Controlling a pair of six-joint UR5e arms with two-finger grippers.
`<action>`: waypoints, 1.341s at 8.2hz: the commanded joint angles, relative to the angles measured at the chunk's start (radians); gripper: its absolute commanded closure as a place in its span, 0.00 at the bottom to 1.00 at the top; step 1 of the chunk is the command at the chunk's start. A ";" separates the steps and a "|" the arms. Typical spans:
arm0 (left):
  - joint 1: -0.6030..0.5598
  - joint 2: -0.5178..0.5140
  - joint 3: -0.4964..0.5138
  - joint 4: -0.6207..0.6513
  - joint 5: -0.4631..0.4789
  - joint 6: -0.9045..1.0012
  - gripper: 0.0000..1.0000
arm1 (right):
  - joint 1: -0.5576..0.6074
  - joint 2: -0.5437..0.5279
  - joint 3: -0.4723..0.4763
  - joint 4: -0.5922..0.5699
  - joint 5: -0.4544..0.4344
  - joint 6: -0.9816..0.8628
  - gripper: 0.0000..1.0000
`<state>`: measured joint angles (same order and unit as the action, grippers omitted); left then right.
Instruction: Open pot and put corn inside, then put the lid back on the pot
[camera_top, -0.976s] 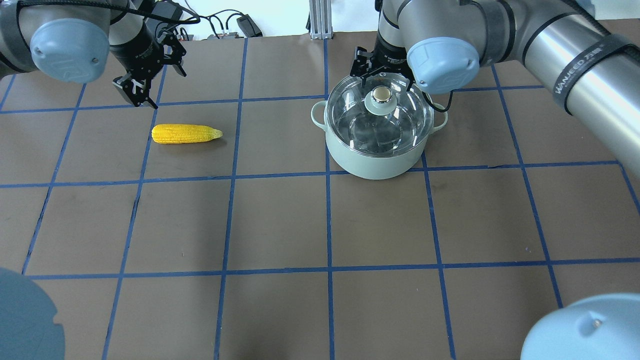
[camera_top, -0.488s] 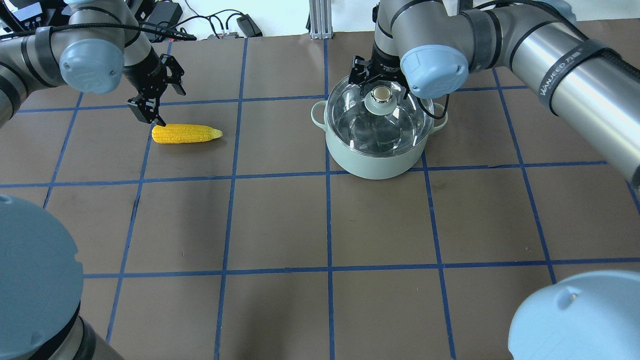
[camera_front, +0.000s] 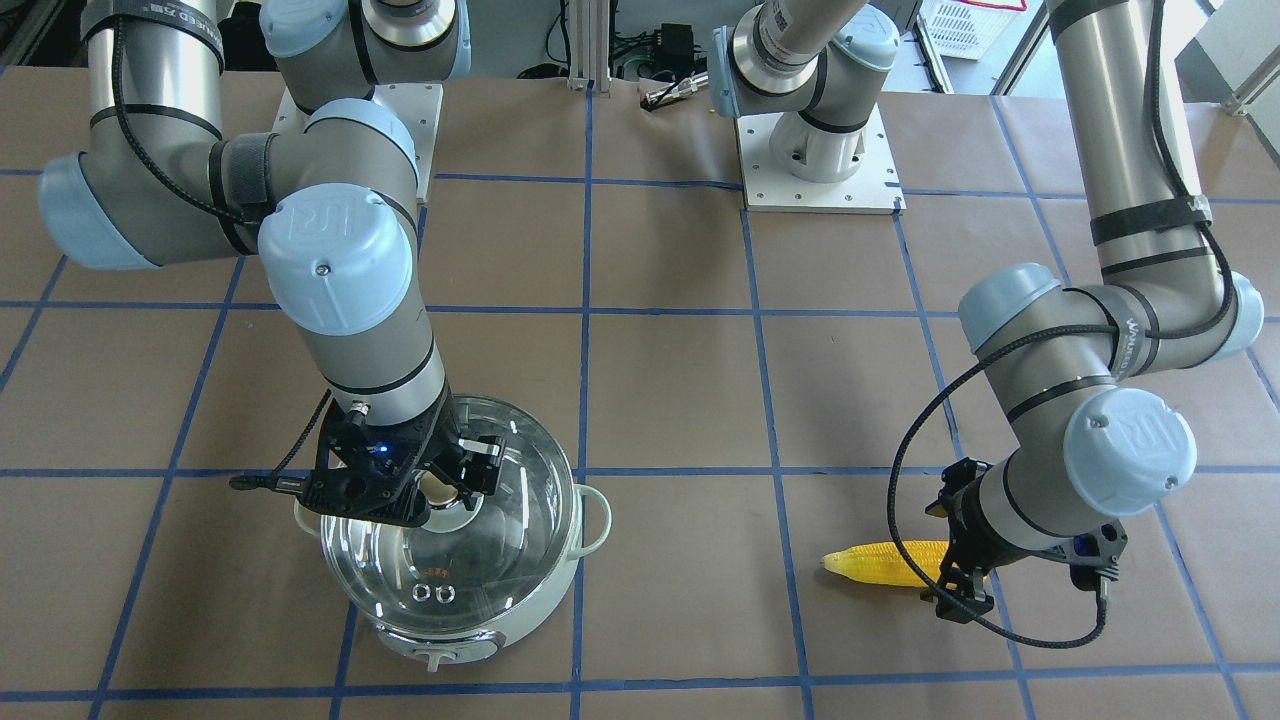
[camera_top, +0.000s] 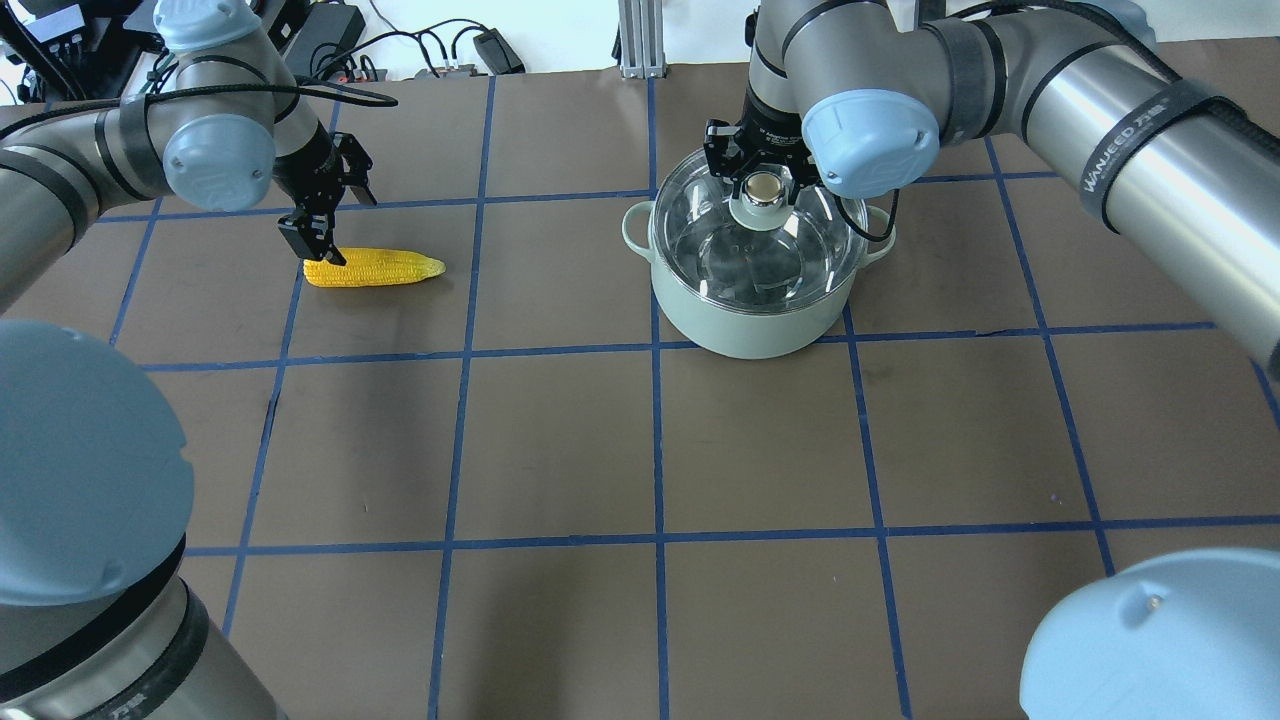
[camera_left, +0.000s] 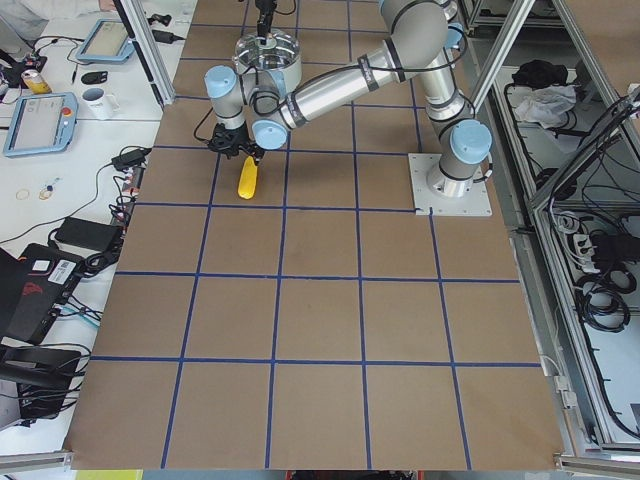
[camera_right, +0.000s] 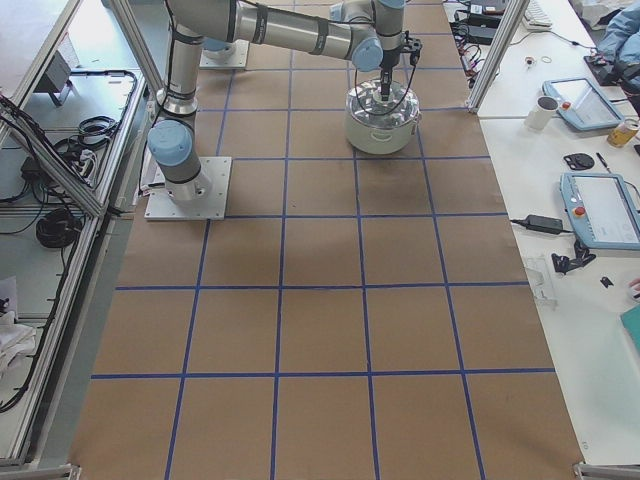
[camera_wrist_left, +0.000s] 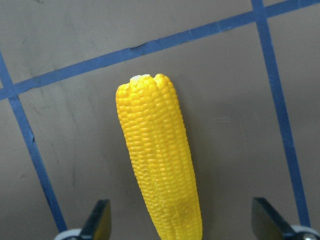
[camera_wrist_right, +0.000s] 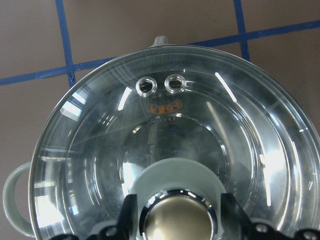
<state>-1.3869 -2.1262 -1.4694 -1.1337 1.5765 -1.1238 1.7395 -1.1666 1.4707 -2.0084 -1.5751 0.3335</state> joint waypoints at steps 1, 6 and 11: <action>0.020 -0.055 0.000 0.058 -0.001 -0.033 0.00 | 0.000 -0.001 0.000 0.002 0.006 0.018 0.56; 0.020 -0.075 -0.031 0.057 0.000 -0.057 0.00 | -0.002 -0.005 -0.094 0.090 0.001 -0.010 0.73; 0.020 -0.081 -0.032 0.052 -0.013 -0.054 1.00 | -0.263 -0.163 -0.096 0.287 0.003 -0.388 0.74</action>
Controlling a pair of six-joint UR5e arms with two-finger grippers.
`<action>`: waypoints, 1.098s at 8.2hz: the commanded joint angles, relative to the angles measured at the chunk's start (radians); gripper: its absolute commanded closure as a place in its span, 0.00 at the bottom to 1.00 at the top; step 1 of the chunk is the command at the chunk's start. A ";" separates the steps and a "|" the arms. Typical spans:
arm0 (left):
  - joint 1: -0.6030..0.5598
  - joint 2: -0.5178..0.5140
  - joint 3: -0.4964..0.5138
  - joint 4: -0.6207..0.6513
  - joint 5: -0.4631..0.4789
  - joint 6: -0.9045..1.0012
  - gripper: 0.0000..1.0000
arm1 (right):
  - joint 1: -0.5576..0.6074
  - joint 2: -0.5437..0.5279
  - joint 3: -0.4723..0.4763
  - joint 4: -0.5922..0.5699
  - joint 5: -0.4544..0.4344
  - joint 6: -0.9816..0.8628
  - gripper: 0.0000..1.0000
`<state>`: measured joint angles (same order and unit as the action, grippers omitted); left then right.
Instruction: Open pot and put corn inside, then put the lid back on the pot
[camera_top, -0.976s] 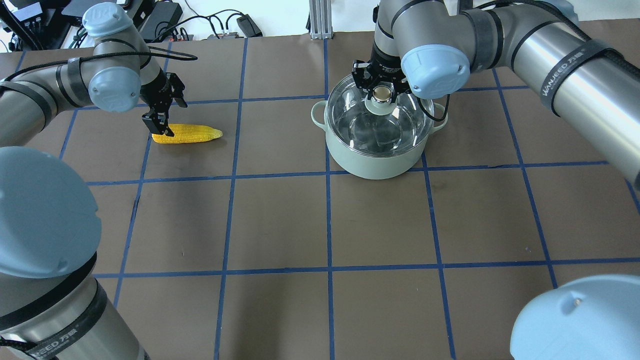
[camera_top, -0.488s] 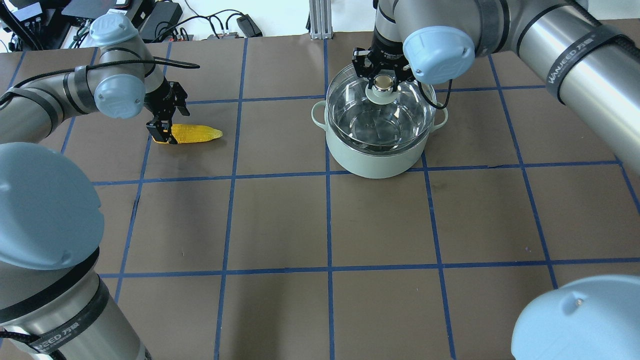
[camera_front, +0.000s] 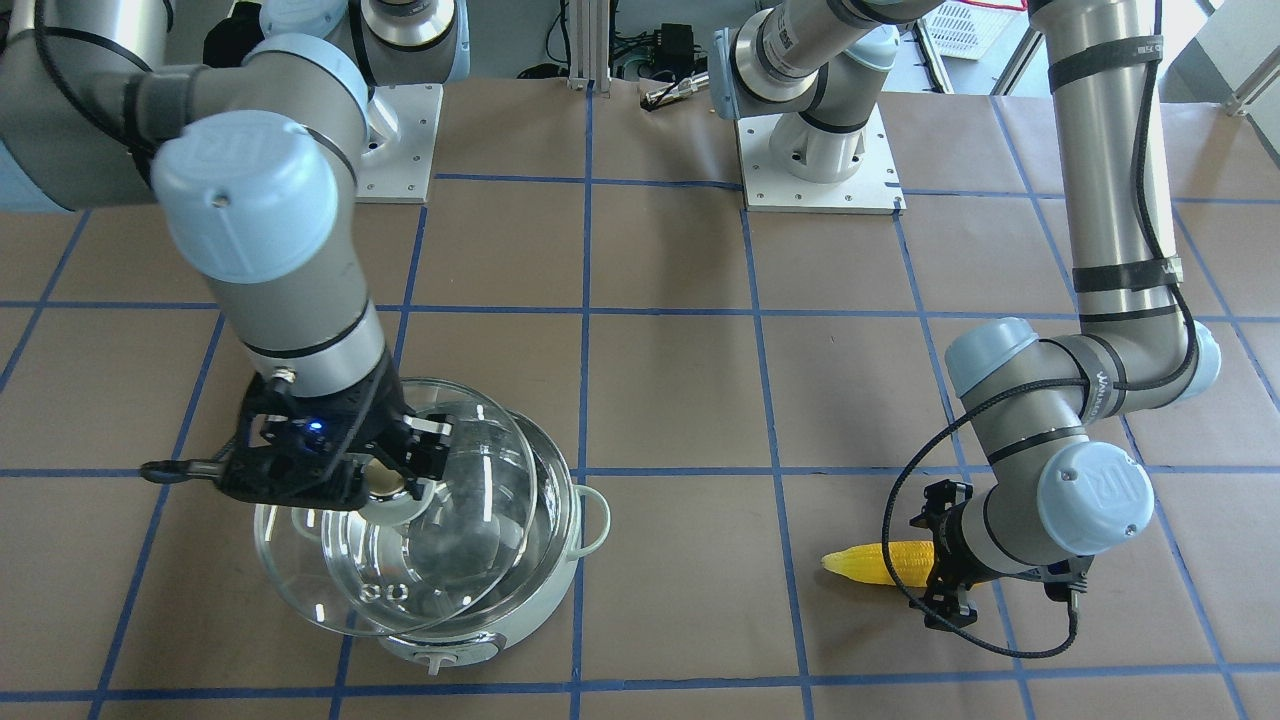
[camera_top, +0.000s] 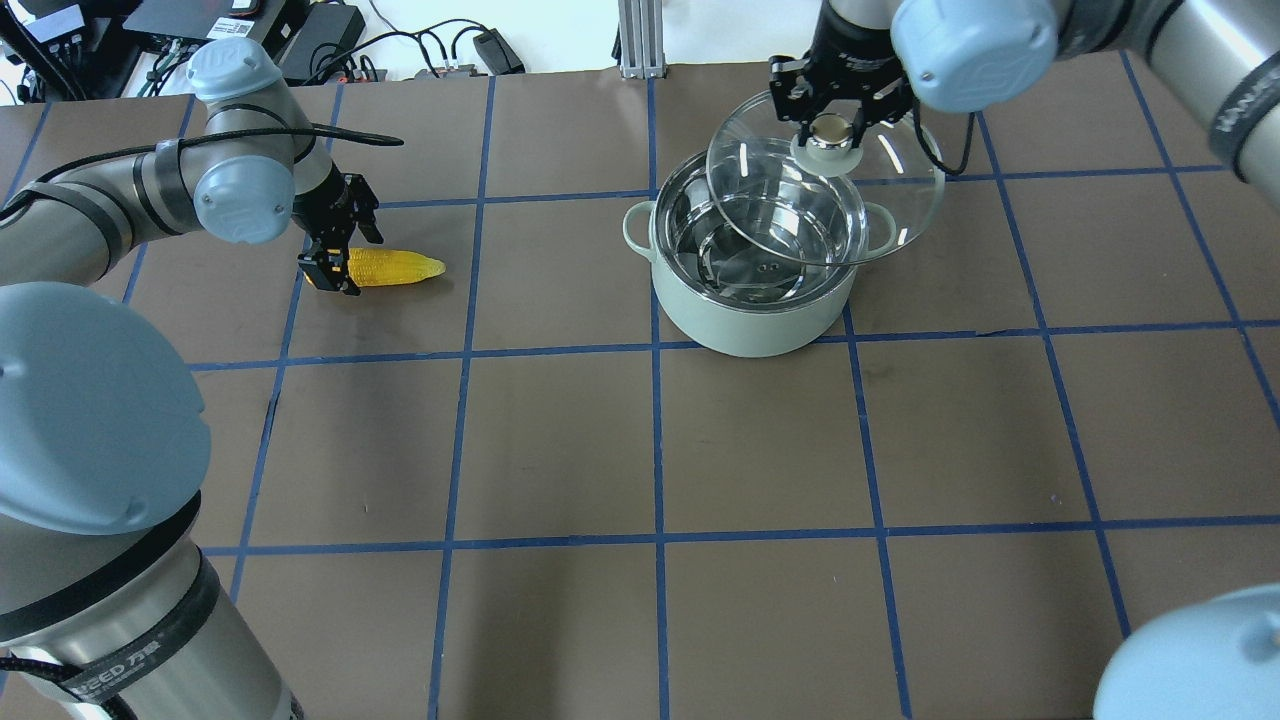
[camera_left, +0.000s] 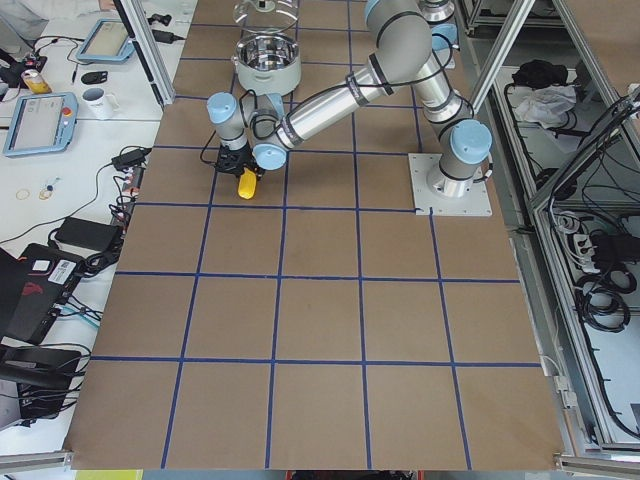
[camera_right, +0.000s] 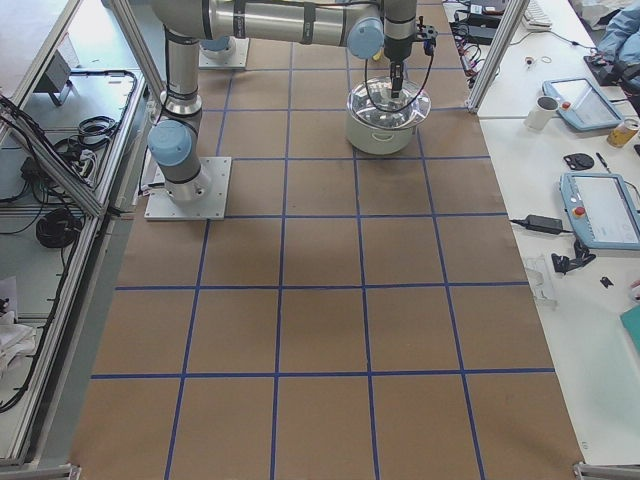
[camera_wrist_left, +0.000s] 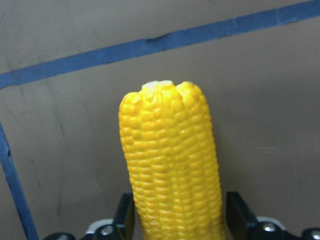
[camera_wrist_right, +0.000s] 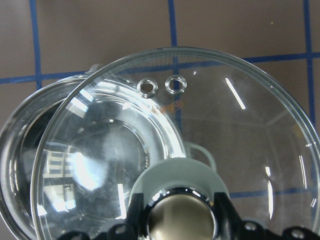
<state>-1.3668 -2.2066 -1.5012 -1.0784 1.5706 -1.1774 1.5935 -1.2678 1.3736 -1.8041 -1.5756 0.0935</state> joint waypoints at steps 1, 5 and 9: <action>0.000 0.001 -0.001 -0.005 -0.009 -0.001 1.00 | -0.192 -0.082 0.001 0.097 0.005 -0.231 0.75; 0.000 0.100 0.006 -0.020 0.008 -0.088 1.00 | -0.441 -0.097 0.053 0.109 0.002 -0.581 0.78; -0.125 0.235 0.015 -0.021 0.008 -0.174 1.00 | -0.452 -0.093 0.056 0.106 -0.009 -0.597 0.80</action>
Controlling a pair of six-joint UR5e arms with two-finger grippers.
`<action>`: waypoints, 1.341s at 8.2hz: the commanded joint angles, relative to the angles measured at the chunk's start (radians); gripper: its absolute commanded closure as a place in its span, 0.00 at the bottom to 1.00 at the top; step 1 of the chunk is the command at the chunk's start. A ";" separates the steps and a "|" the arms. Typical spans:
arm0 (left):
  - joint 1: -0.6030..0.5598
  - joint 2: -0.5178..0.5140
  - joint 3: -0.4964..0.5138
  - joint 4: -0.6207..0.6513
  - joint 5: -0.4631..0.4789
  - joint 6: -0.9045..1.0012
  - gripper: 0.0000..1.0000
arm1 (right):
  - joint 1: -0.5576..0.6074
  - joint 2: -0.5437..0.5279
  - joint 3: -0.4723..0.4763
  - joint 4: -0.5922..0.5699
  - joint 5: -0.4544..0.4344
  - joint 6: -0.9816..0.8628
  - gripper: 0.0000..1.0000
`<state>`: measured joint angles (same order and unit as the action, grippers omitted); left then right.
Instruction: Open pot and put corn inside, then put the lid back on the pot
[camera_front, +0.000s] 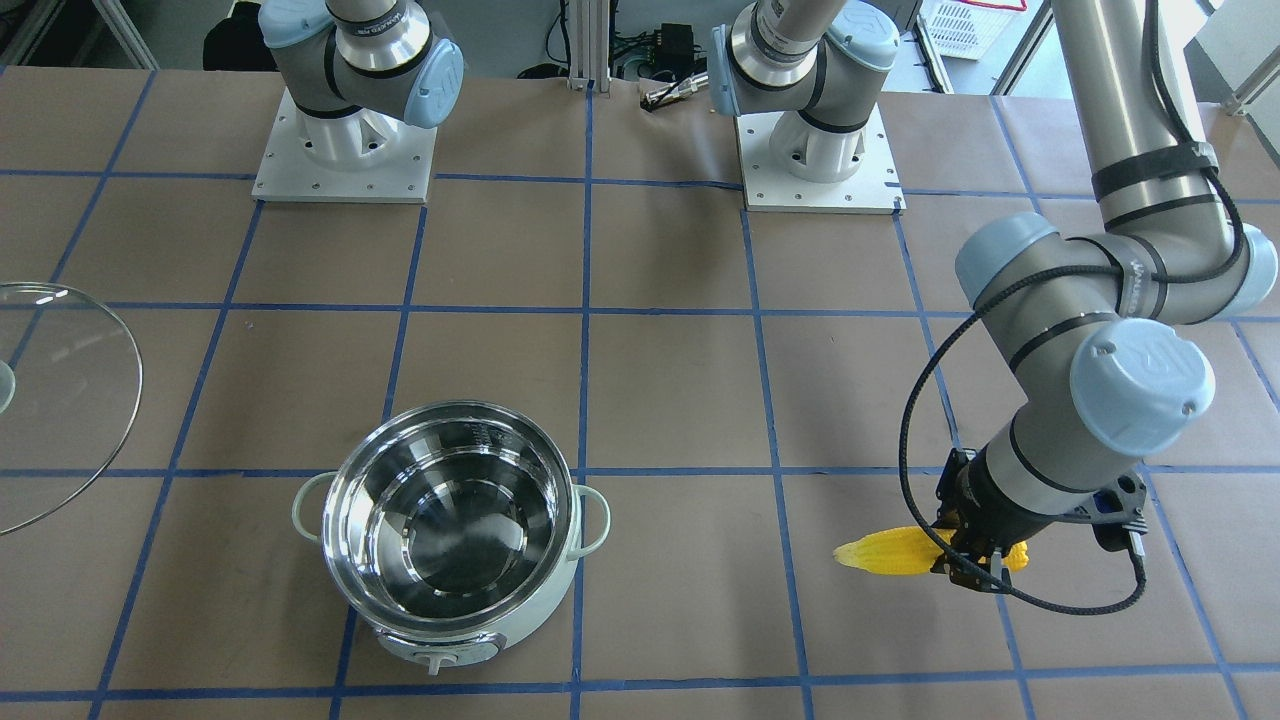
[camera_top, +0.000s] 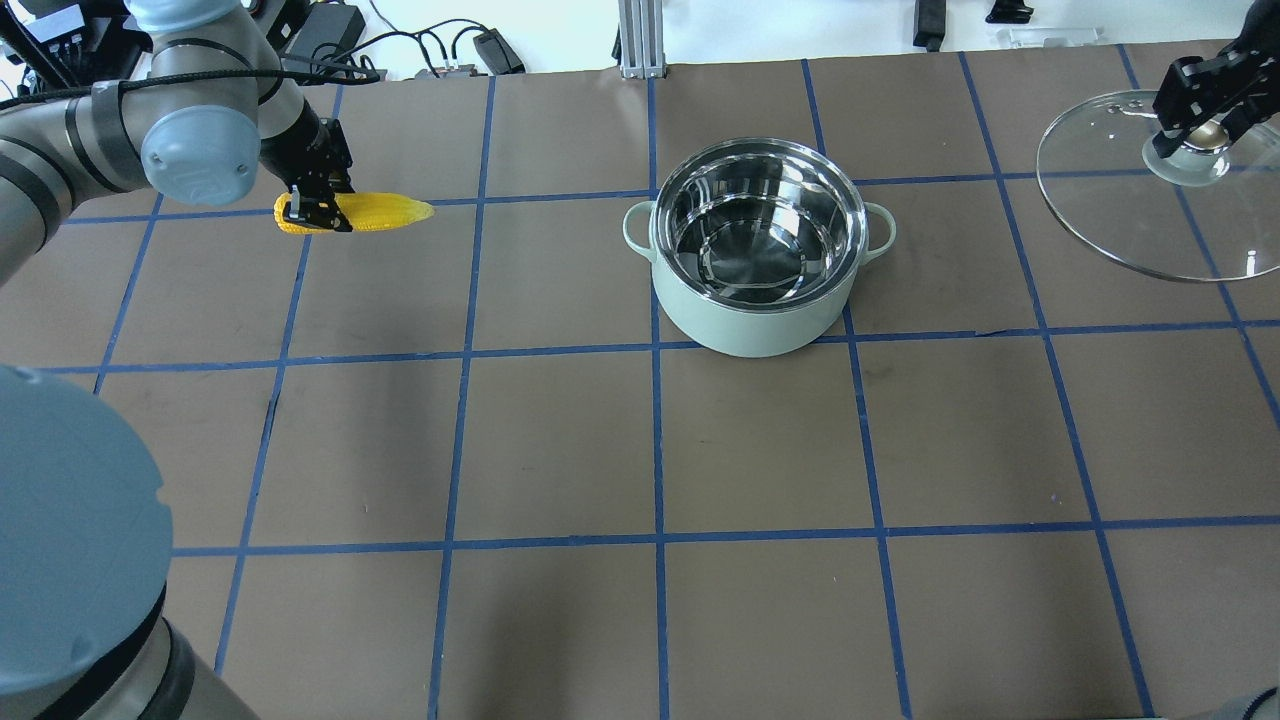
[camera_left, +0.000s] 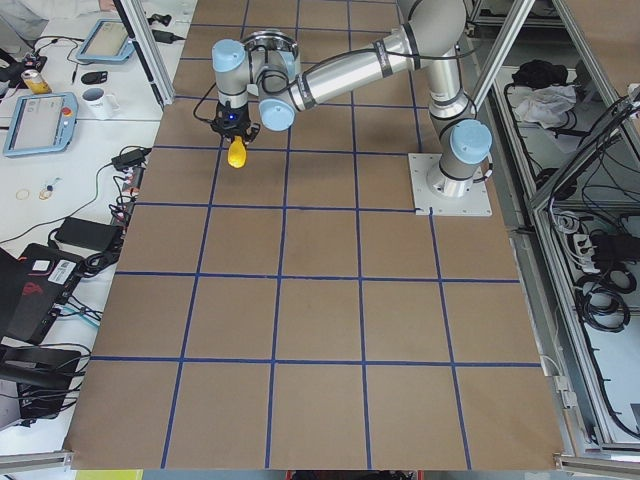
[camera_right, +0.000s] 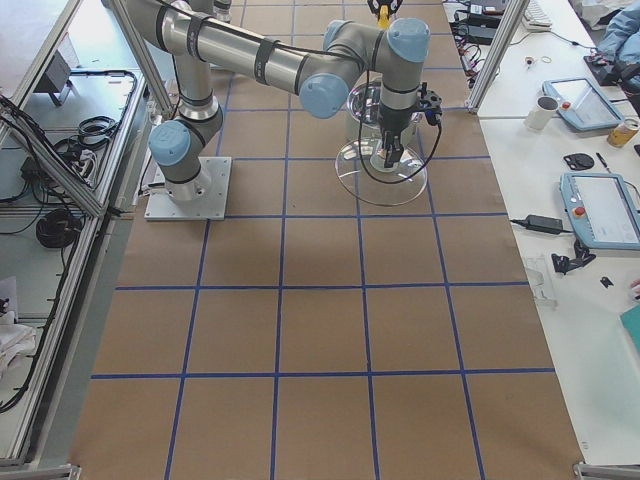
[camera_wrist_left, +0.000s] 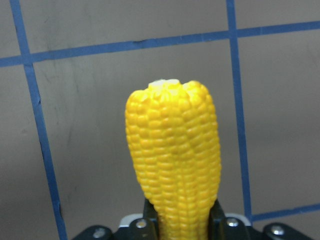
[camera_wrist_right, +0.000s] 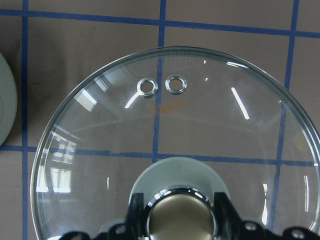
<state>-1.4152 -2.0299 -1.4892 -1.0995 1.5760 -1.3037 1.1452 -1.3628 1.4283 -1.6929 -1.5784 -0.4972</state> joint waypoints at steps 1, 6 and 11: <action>-0.124 0.075 0.003 0.000 0.002 -0.075 1.00 | -0.004 -0.001 0.003 0.001 -0.005 0.002 0.80; -0.354 0.097 0.033 0.003 0.009 -0.306 1.00 | -0.004 0.001 0.021 -0.005 -0.008 -0.006 0.80; -0.537 0.065 0.113 0.027 -0.007 -0.486 1.00 | -0.007 0.001 0.029 -0.008 -0.006 -0.014 0.80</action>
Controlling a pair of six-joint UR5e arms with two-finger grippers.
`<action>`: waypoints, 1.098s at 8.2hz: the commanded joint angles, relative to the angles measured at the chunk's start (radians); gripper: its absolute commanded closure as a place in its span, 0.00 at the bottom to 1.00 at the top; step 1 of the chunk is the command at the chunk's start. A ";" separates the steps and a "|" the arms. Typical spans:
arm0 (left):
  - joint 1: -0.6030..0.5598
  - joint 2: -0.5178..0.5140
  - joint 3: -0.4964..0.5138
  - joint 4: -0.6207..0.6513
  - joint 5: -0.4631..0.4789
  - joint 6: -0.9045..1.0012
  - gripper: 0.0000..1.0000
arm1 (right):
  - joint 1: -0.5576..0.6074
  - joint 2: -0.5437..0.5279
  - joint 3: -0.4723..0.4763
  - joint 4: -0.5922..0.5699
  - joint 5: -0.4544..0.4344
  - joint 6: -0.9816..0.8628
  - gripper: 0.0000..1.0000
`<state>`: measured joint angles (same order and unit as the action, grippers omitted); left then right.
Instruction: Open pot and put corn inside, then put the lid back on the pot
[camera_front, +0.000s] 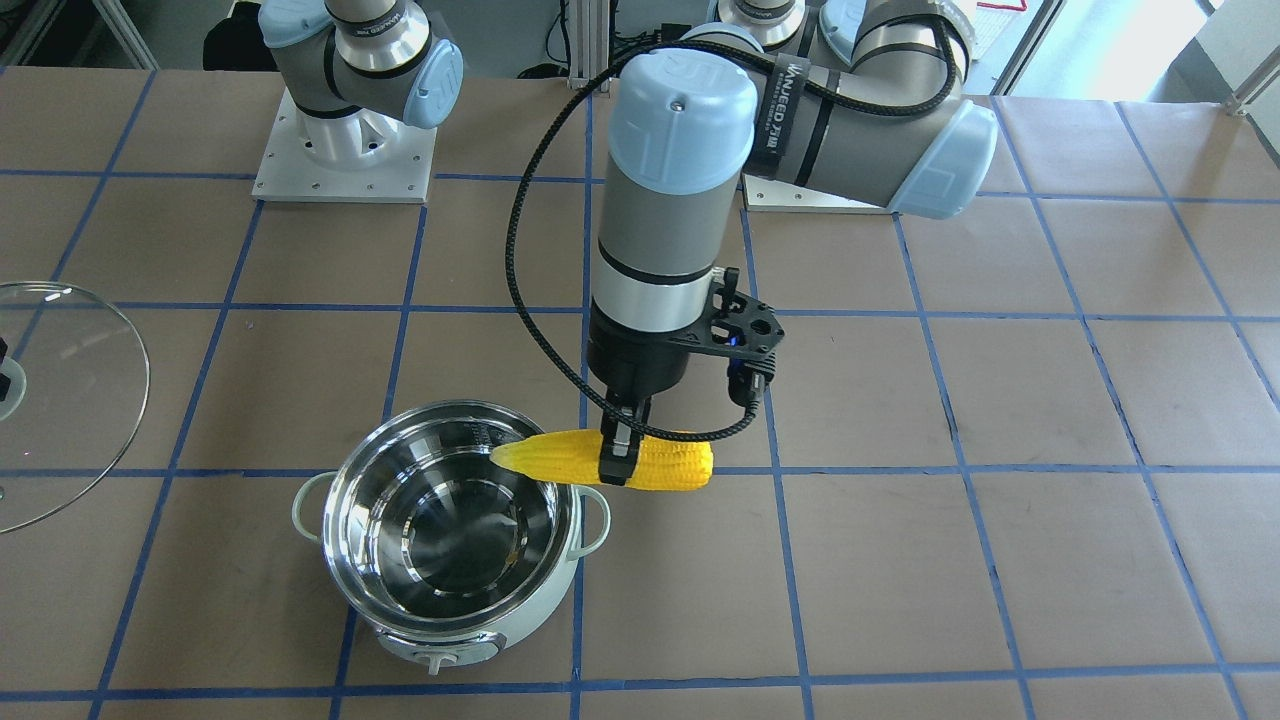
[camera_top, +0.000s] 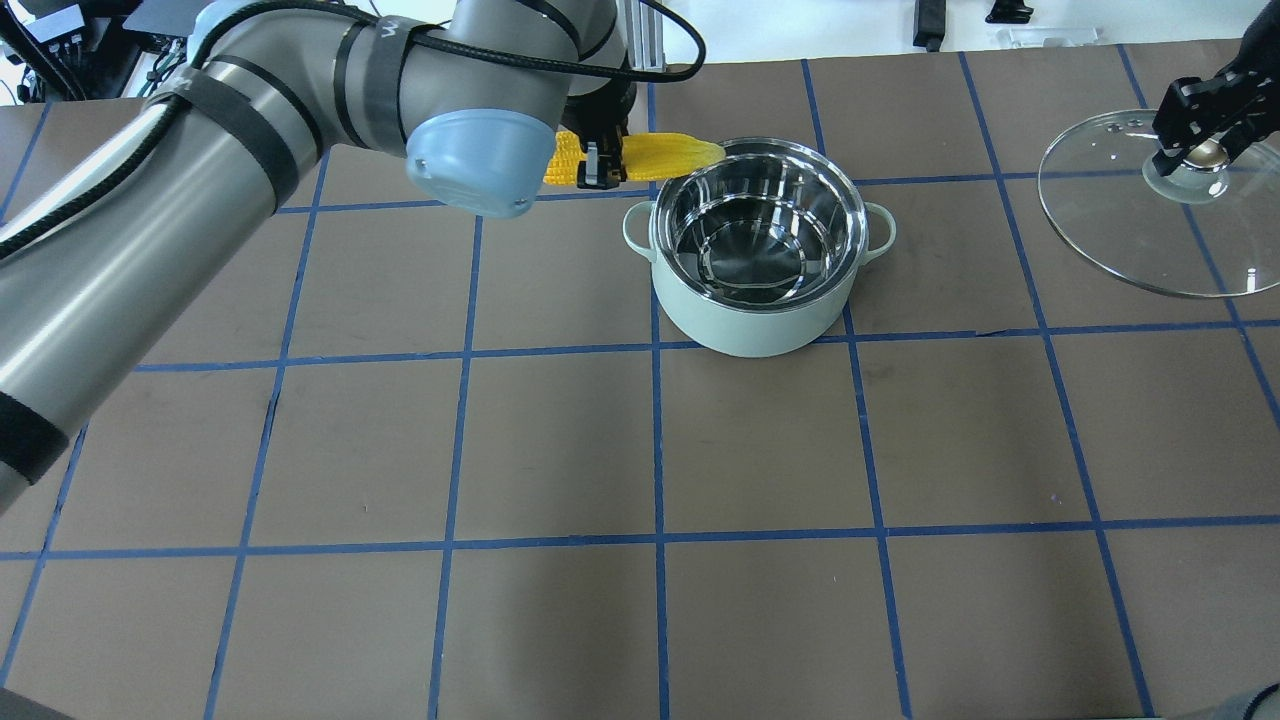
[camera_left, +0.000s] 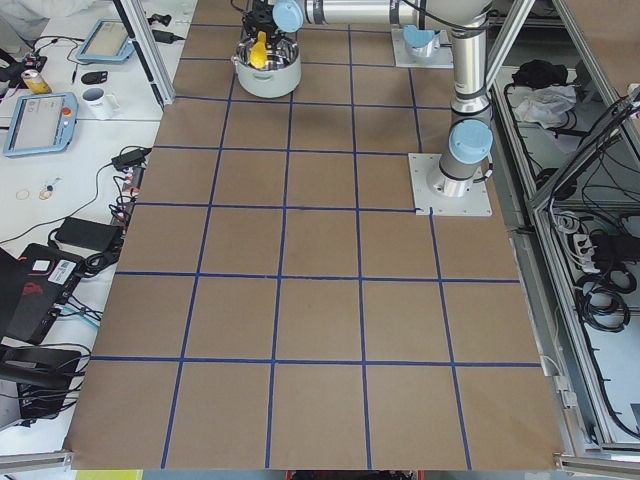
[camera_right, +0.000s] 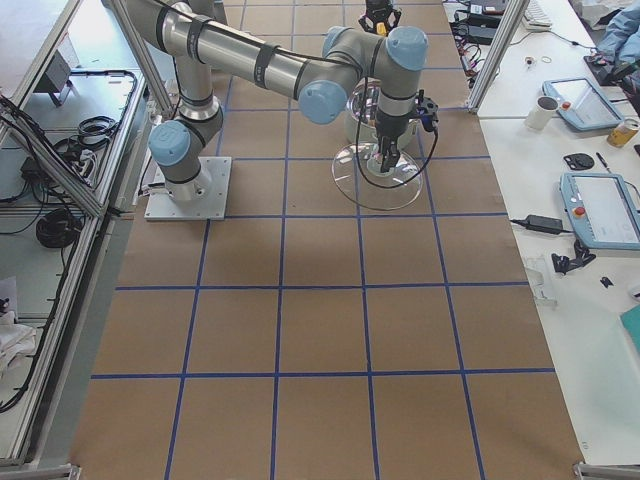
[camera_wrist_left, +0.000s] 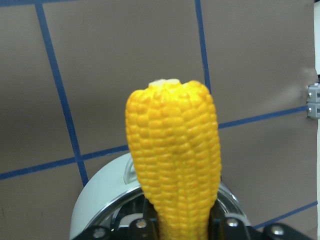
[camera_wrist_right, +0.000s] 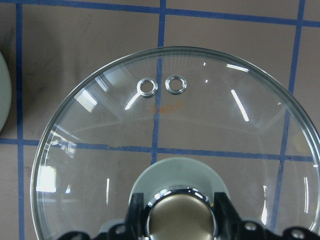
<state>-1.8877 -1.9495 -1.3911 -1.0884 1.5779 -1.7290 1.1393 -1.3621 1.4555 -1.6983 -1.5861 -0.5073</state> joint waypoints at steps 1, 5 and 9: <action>-0.089 -0.040 0.015 0.053 -0.010 -0.076 1.00 | -0.001 0.001 0.002 -0.001 0.001 -0.005 0.80; -0.143 -0.124 0.043 0.142 -0.027 -0.129 1.00 | -0.001 0.000 0.002 -0.001 0.001 -0.007 0.80; -0.146 -0.192 0.049 0.143 -0.055 -0.182 1.00 | -0.001 0.000 0.002 -0.001 0.001 -0.008 0.80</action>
<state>-2.0319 -2.1182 -1.3433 -0.9455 1.5280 -1.8923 1.1382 -1.3622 1.4573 -1.6997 -1.5846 -0.5150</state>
